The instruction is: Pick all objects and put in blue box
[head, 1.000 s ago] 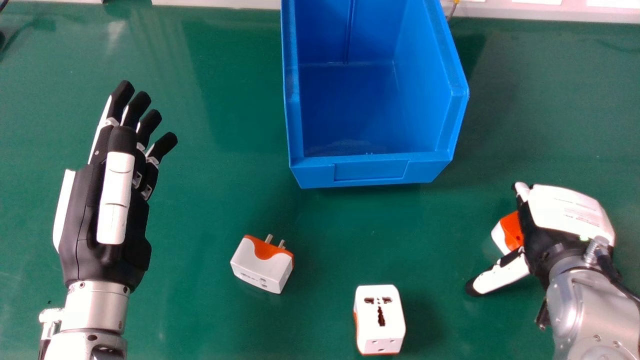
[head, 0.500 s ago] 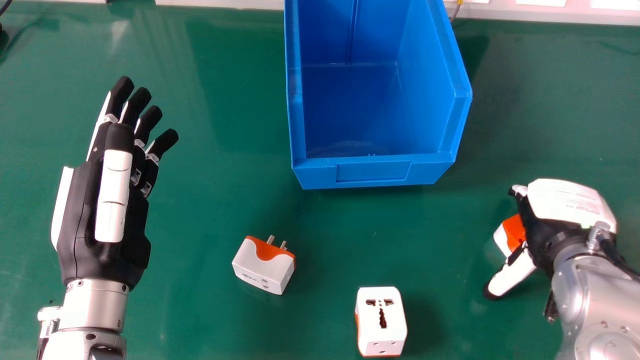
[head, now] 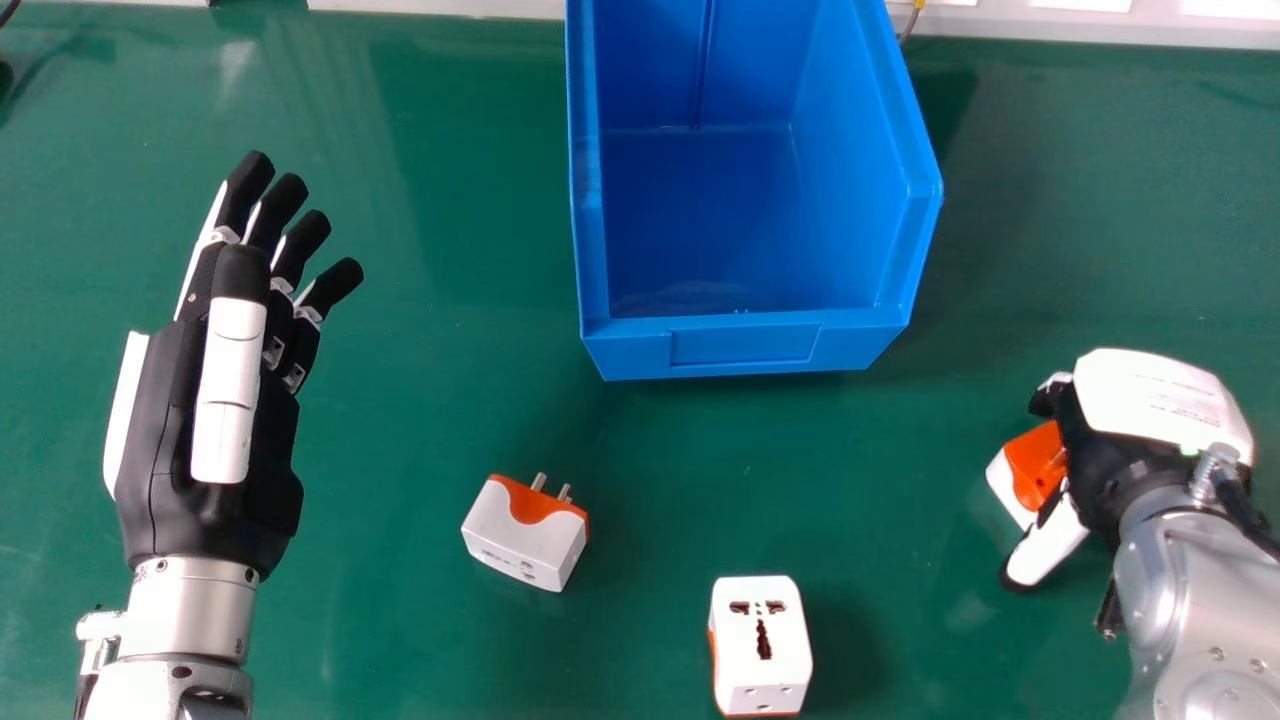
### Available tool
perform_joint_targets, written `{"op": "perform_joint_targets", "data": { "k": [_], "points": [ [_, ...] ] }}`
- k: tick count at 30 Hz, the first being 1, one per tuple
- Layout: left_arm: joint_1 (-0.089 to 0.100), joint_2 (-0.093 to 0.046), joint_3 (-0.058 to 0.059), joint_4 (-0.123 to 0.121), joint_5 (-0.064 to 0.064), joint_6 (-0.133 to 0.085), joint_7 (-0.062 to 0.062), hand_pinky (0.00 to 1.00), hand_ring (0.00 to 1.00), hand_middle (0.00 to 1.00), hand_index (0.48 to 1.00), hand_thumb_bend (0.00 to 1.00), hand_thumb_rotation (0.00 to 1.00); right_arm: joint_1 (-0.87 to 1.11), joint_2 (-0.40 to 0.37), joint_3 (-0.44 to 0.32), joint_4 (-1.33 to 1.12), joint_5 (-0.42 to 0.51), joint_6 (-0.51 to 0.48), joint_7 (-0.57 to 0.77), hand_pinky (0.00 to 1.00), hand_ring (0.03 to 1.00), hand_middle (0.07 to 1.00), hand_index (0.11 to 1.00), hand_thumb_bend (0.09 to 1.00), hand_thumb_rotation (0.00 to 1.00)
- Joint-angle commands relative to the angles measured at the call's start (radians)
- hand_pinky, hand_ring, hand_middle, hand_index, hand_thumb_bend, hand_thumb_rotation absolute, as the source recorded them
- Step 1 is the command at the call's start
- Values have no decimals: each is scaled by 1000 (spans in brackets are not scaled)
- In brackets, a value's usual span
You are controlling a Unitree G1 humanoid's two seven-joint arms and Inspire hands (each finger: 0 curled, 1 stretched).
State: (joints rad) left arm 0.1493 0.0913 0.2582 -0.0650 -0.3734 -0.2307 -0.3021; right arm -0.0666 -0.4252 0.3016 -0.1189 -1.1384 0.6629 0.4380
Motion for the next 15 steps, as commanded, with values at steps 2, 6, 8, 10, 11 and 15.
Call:
{"op": "perform_joint_targets", "data": {
  "k": [2, 6, 8, 10, 11, 15],
  "points": [
    [-2, 5, -3, -29, -2, -10, -3, 875, 940, 952, 937, 834, 762, 12, 6, -12, -22, 21, -6, -13, 390, 499, 629, 744, 662, 71],
    [1, 7, -4, -34, -1, -6, -4, 876, 940, 952, 937, 830, 763, 16, 4, -14, -31, 37, -15, -38, 388, 481, 612, 725, 634, 57],
    [2, 6, -4, -37, 2, -5, 0, 876, 940, 952, 937, 830, 763, 18, 6, -16, -34, 45, -18, -50, 388, 481, 612, 725, 634, 57],
    [3, 6, -4, -39, 1, -4, -2, 879, 942, 954, 938, 831, 764, 20, 9, -20, -37, 56, -23, -61, 387, 467, 598, 710, 611, 45],
    [3, 5, -4, -38, -2, -5, -2, 879, 942, 954, 938, 831, 764, 20, 11, -22, -37, 60, -25, -66, 387, 467, 598, 710, 611, 45],
    [1, 3, -2, -37, -10, -4, -5, 881, 943, 956, 940, 832, 765, 22, 10, -23, -38, 67, -31, -79, 389, 456, 587, 694, 593, 36]
  ]
}}
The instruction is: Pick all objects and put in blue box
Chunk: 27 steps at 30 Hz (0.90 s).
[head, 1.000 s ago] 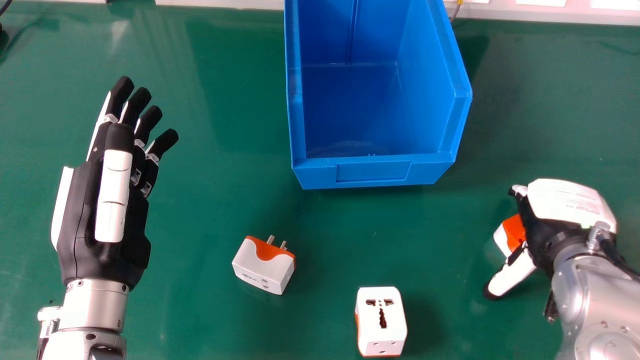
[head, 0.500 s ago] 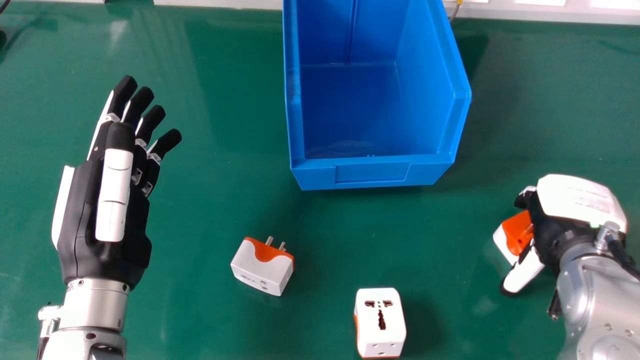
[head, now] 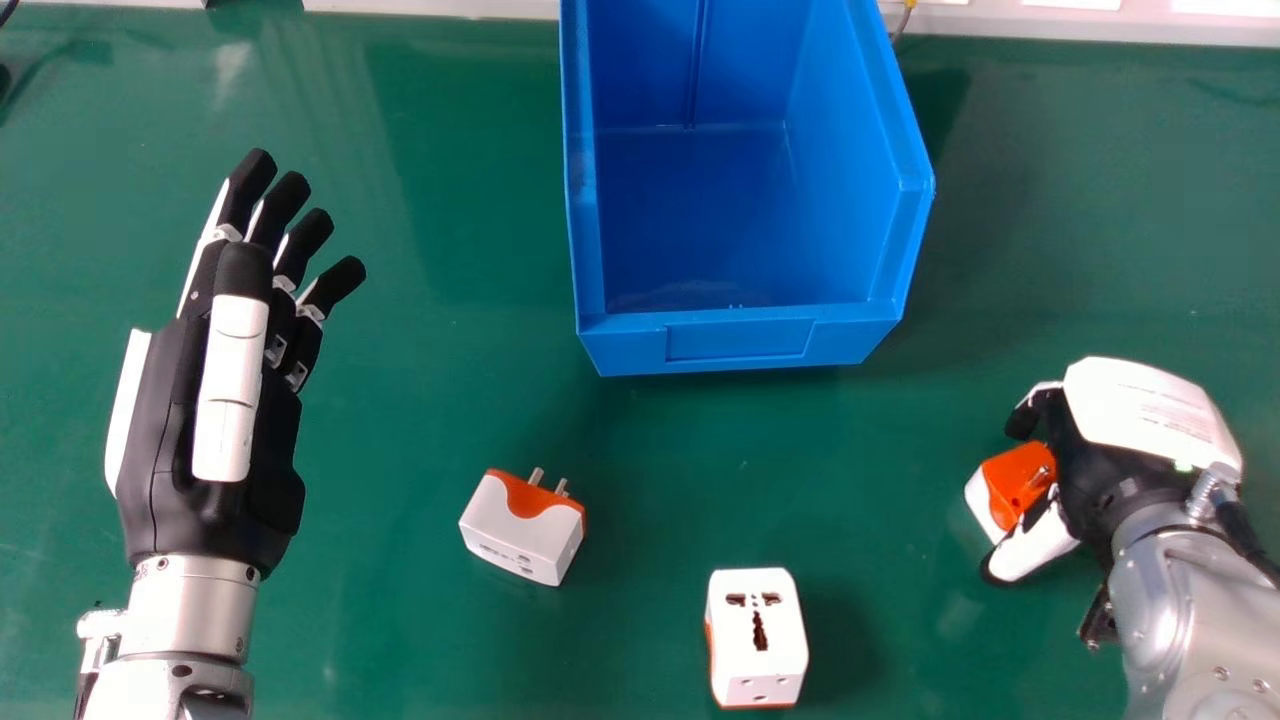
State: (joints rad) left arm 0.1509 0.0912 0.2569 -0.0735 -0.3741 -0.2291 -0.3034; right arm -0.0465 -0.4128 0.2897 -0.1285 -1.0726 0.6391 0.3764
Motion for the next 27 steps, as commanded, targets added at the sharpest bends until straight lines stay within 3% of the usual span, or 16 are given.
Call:
{"op": "perform_joint_targets", "data": {
  "k": [1, 6, 12, 16, 22, 27],
  "points": [
    [0, 3, -1, -28, -10, -6, -5, 881, 943, 956, 940, 832, 765, 2, -3, -12, -27, 4, -8, -20, 389, 456, 587, 694, 593, 36],
    [-6, 7, 2, -22, -13, -1, -5, 884, 945, 957, 941, 830, 764, -3, -1, -8, -21, 4, -6, -26, 390, 443, 571, 664, 577, 29],
    [-6, 7, 0, -22, 10, -11, 7, 887, 948, 959, 943, 829, 764, 6, 4, -14, -24, 16, -28, -65, 387, 432, 557, 641, 563, 23],
    [-8, 7, 2, -20, 3, -10, 2, 887, 948, 959, 943, 829, 764, 15, 8, -20, -26, 30, -46, -102, 387, 432, 557, 641, 563, 23],
    [-5, 10, 2, -25, 9, -6, 6, 886, 948, 959, 945, 836, 764, 26, 19, -22, -40, 32, -62, -142, 382, 423, 546, 622, 552, 18],
    [-7, 11, 2, -22, 7, -9, 2, 886, 947, 959, 944, 836, 765, 38, 27, -20, -60, 37, -70, -169, 375, 415, 536, 606, 544, 14]
  ]
}}
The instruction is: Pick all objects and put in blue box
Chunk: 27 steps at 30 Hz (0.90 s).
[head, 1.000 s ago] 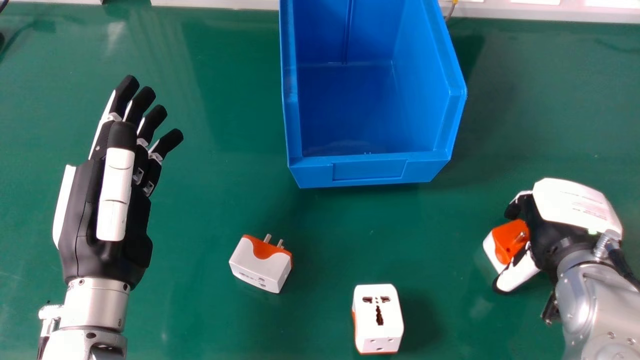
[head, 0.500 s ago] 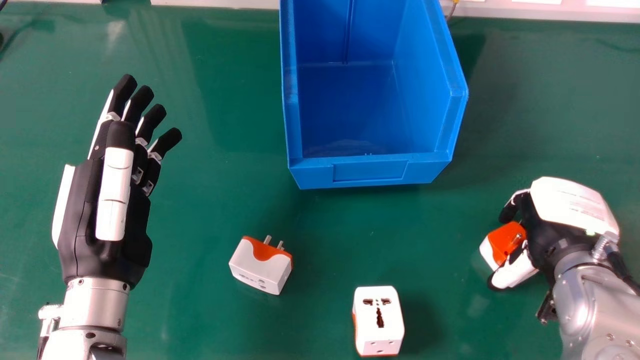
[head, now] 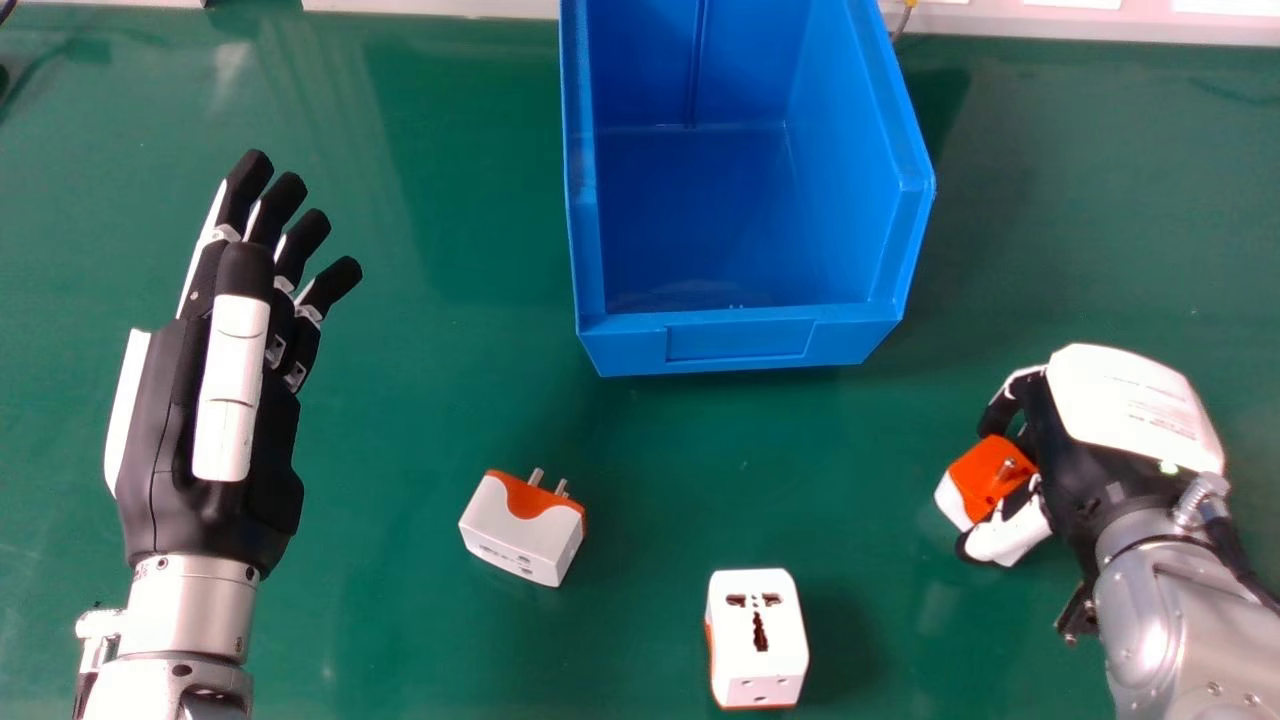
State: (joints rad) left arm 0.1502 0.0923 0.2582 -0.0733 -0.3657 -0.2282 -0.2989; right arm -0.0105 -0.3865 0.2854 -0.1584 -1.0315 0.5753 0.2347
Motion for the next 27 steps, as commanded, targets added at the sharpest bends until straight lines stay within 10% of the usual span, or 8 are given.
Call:
{"op": "perform_joint_targets", "data": {
  "k": [1, 27],
  "points": [
    [-7, 9, 1, -22, -3, -8, -2, 886, 947, 959, 944, 836, 765, 3, 2, -15, -33, -3, -8, -31, 375, 415, 536, 606, 544, 14],
    [-8, 6, -3, -24, -2, -9, 1, 877, 943, 954, 939, 832, 768, 67, 45, -38, -105, 31, -118, -181, 315, 396, 502, 560, 525, 5]
  ]
}}
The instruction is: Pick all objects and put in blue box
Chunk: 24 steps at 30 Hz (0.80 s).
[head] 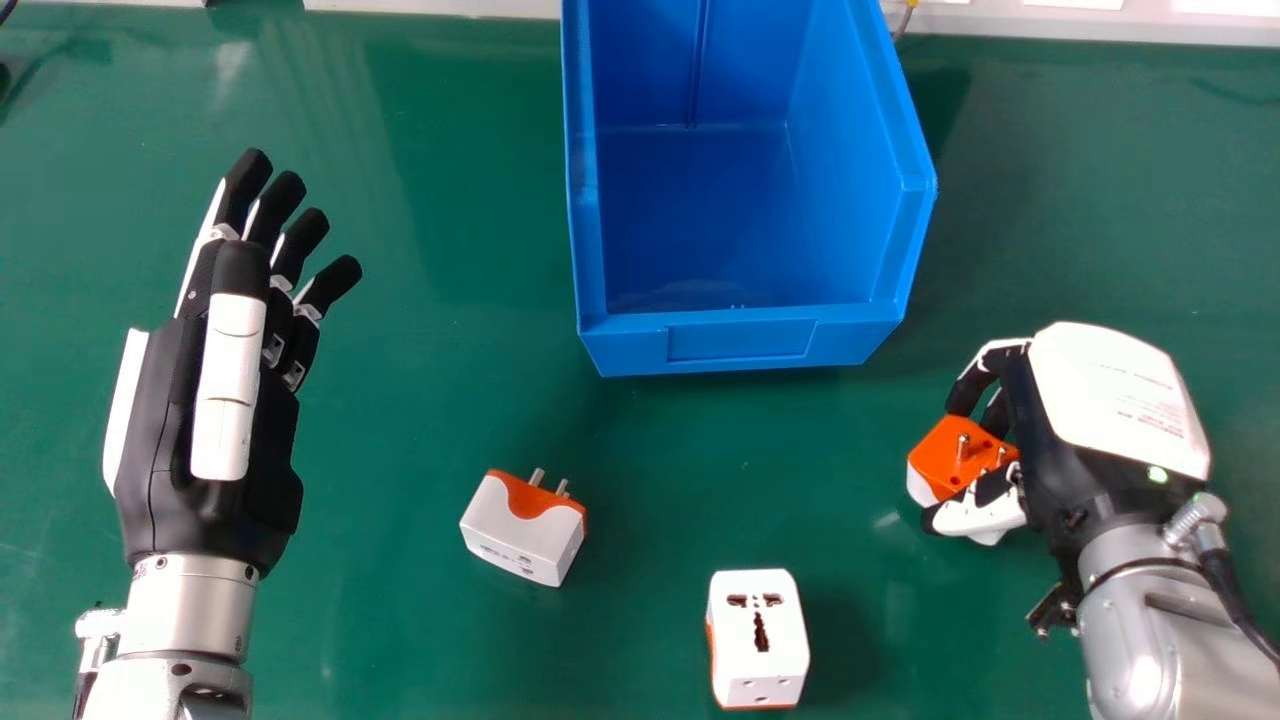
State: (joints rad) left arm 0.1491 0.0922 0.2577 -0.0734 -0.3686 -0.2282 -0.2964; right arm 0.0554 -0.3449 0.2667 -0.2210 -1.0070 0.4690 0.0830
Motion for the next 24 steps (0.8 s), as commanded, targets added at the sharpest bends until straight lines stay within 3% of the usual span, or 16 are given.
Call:
{"op": "perform_joint_targets", "data": {
  "k": [1, 8, 14, 19, 24],
  "points": [
    [-7, 6, -3, -22, 1, -10, -2, 874, 941, 953, 937, 830, 767, 5, 6, -21, -46, 12, -23, -40, 301, 392, 494, 553, 522, 4],
    [-12, 0, -6, -19, -2, -11, -2, 872, 940, 951, 935, 831, 765, 24, 17, -7, -56, 20, -69, -86, 284, 390, 486, 547, 520, 3],
    [-14, -2, -13, -20, 13, -12, 7, 871, 940, 951, 934, 828, 766, 32, 8, 0, -32, 56, -173, -131, 276, 388, 481, 541, 518, 2],
    [-16, -4, -17, -15, 11, -16, 7, 868, 937, 950, 933, 830, 766, 41, 10, 6, -13, 86, -268, -182, 278, 384, 478, 540, 516, 2],
    [-17, -8, -18, -16, -1, -10, 7, 868, 937, 950, 933, 830, 766, 63, 13, 27, -27, 93, -344, -225, 278, 384, 478, 540, 516, 2]
  ]
}}
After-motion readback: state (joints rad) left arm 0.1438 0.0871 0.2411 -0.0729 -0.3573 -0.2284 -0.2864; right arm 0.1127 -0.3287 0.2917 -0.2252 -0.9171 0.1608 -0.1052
